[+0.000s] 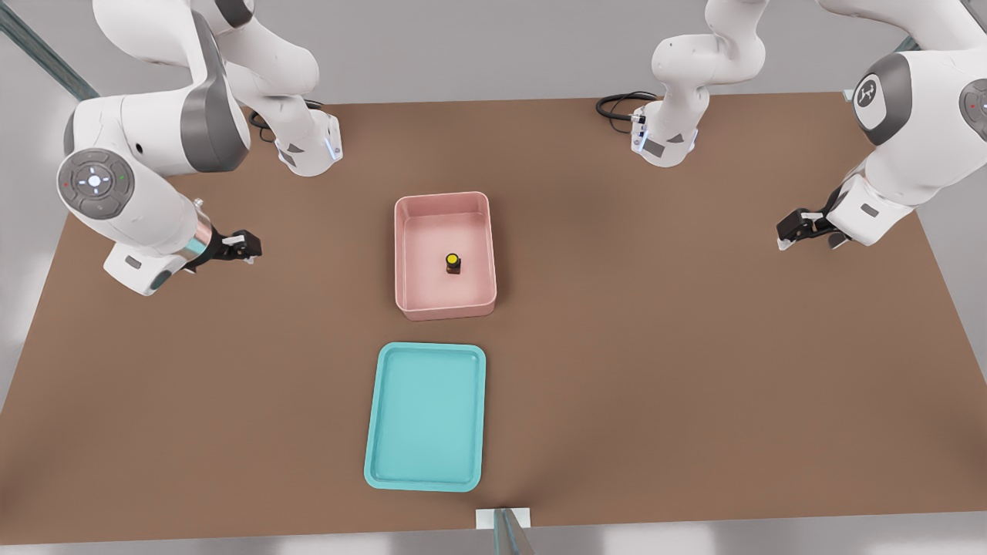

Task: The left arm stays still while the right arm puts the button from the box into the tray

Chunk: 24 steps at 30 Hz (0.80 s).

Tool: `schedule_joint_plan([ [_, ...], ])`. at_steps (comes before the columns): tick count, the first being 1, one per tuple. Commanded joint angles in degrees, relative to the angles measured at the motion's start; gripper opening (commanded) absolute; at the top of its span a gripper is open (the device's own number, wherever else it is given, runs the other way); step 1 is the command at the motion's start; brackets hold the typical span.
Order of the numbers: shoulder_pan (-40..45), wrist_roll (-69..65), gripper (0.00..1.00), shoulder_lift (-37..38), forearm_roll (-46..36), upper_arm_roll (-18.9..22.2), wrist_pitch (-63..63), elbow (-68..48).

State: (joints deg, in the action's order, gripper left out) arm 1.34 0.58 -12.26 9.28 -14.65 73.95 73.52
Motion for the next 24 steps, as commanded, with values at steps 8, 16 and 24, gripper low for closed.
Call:
schedule_joint_plan([
  [8, -22.7, 11.5, 1.0, -13.5, -8.1, -1.1, 6.9, 1.2],
  [16, -38.2, 55.6, 1.0, -6.7, -9.3, 8.2, 46.3, 33.8],
  [24, -41.9, 65.8, 1.0, -11.1, -9.4, 8.2, 60.1, 39.1],
])
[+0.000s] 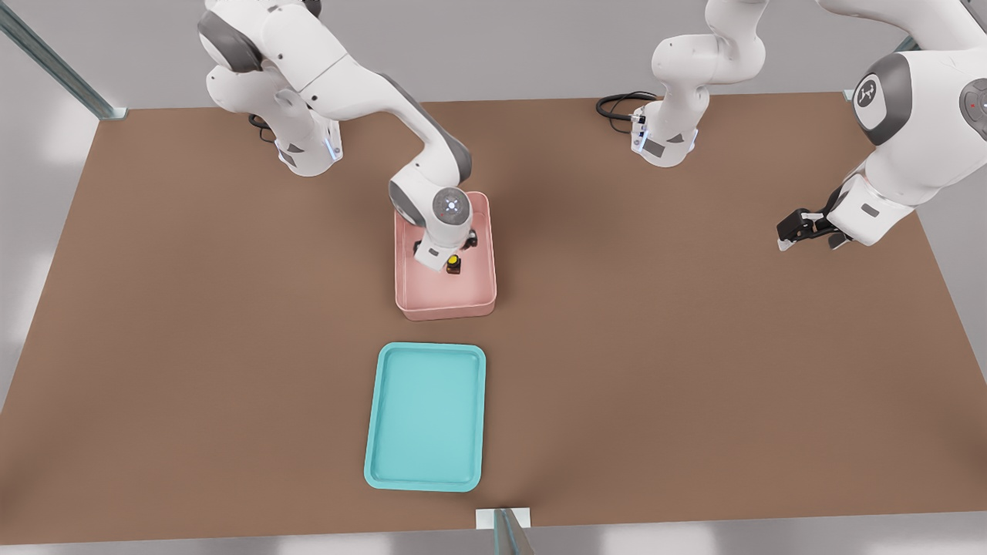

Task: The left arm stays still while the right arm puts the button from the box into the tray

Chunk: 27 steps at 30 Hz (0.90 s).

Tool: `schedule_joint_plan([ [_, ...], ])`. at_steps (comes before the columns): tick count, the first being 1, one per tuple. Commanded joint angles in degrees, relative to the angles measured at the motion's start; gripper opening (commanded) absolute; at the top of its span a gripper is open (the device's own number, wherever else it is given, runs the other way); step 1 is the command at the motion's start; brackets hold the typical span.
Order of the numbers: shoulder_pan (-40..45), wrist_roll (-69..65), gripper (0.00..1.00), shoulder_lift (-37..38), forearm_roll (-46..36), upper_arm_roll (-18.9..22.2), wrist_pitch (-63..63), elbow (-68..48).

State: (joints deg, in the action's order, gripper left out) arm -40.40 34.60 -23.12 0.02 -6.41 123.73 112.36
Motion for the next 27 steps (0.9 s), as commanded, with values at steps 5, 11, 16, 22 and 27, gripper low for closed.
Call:
schedule_joint_plan([
  [5, -0.6, 31.8, 1.0, -1.1, 0.0, -0.3, 14.7, 3.8],
  [11, -1.3, 26.9, 1.0, -1.8, 0.1, -0.3, 18.1, 7.2],
  [16, -1.6, 26.4, 1.0, -4.0, 0.2, -0.4, 20.9, 7.2],
  [22, -2.3, 25.9, 0.77, -4.7, 0.2, -0.3, 20.6, 7.2],
  [27, -2.3, 25.0, 0.57, -4.7, 0.2, -0.3, 20.4, 7.2],
])
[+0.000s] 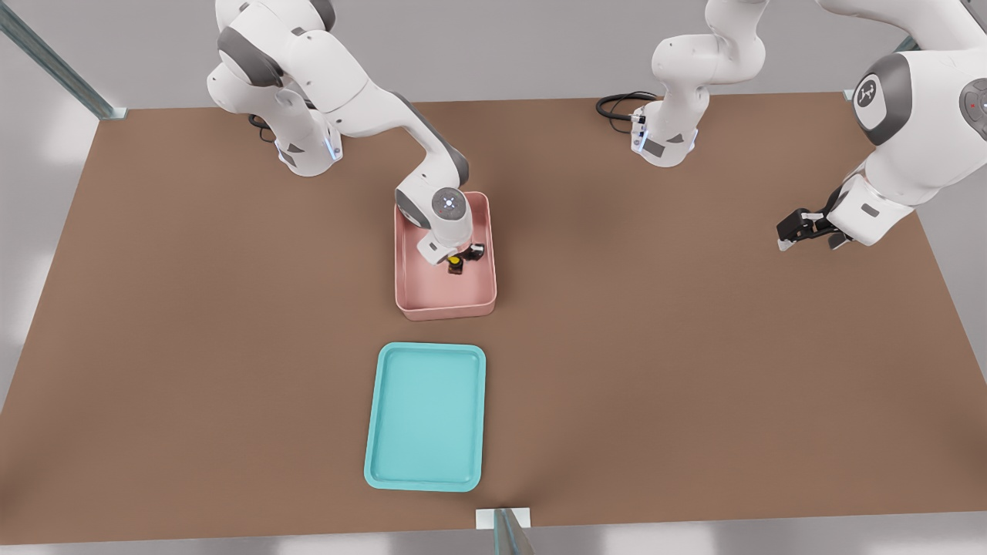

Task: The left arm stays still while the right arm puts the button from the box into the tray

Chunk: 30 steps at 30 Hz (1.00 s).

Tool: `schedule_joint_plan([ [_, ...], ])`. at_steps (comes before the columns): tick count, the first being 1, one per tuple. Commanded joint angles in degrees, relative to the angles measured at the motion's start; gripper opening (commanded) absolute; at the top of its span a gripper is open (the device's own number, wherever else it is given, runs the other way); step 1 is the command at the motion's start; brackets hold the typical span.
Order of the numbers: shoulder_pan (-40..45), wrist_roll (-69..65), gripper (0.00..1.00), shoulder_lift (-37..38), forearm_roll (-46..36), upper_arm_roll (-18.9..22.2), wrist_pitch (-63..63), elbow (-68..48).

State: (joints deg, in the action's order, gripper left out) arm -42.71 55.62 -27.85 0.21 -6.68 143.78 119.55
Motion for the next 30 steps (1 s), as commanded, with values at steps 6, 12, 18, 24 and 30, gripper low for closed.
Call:
schedule_joint_plan([
  [6, 0.1, 1.9, 0.49, 0.3, 0.0, 0.2, -0.2, -0.1],
  [12, 0.4, -1.0, 0.44, 1.7, 0.0, 0.3, -1.9, -0.1],
  [18, 6.5, -17.8, 0.43, 14.9, 0.1, 0.3, -16.7, -3.5],
  [24, 11.9, -27.7, 0.43, -2.3, 0.3, 8.8, -21.3, -33.9],
  [30, 11.9, -28.1, 0.46, -18.8, 0.3, 10.5, -20.0, -49.7],
])
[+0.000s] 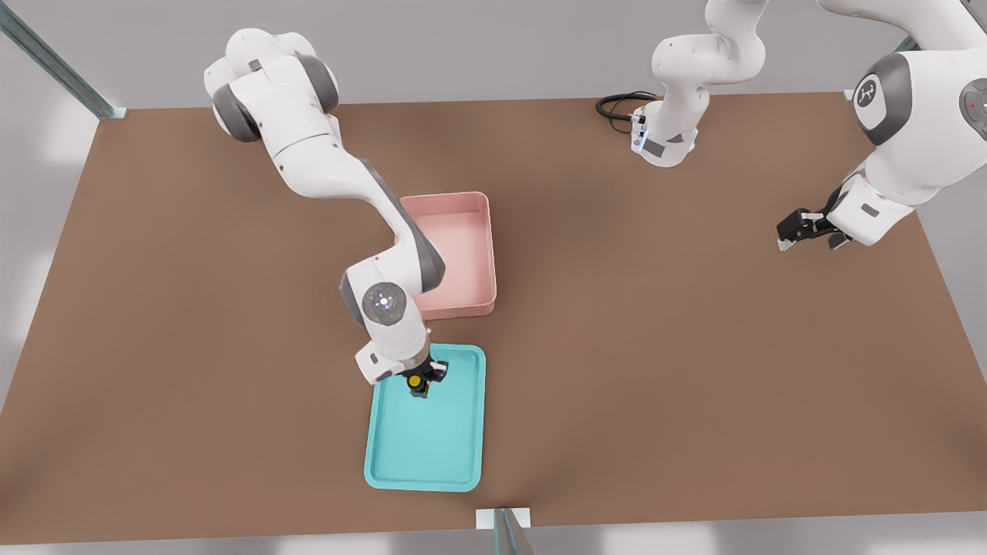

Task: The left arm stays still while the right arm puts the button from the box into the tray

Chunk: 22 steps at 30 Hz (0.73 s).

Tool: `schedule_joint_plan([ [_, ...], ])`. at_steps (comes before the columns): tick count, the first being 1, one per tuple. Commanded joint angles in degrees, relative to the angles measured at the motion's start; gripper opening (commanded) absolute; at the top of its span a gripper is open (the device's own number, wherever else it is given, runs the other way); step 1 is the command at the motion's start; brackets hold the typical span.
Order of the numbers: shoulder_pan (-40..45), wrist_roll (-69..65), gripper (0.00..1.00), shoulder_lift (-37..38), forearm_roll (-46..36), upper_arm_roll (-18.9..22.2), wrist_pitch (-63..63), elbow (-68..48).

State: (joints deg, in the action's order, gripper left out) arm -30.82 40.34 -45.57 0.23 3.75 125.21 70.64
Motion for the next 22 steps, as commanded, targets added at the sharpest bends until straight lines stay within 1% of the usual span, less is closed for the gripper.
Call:
schedule_joint_plan([
  [1, 0.0, -12.8, 0.46, -1.7, 0.3, 0.1, -0.5, -0.8],
  [2, 0.0, -12.7, 0.78, -2.3, 0.3, 0.1, -0.3, -0.8],
  [3, 0.0, -12.5, 0.87, -3.0, 0.0, 0.1, 0.2, -0.6],
  [5, 0.1, -13.1, 1.0, -2.9, 0.3, 0.1, 0.1, -0.6],
  [6, 0.9, -13.4, 1.0, -1.4, 0.4, 0.1, -0.6, -0.6],
  [7, 1.6, -14.1, 1.0, 1.0, 0.2, -0.1, -4.1, -0.6],
  [8, 4.1, -17.4, 1.0, 6.3, 0.1, -1.8, -12.4, 0.0],
  [9, 9.1, -22.0, 1.0, 13.7, 0.1, -5.2, -27.8, 0.4],
  [10, 13.3, -35.0, 1.0, 22.9, 0.0, -5.1, -38.5, 5.4],
  [11, 17.7, -48.2, 1.0, 34.0, -0.1, -4.7, -39.3, 15.7],
  [12, 17.8, -48.1, 1.0, 38.3, -0.1, -1.9, -43.5, 17.5],
  [13, 18.3, -48.0, 1.0, 36.4, -0.1, -1.8, -46.8, 13.0],
  [16, 18.1, -46.7, 1.0, 35.7, 0.5, -2.1, -49.5, 9.2],
  [22, 18.3, -46.8, 1.0, 35.6, 0.9, -1.6, -49.6, 9.1],
])
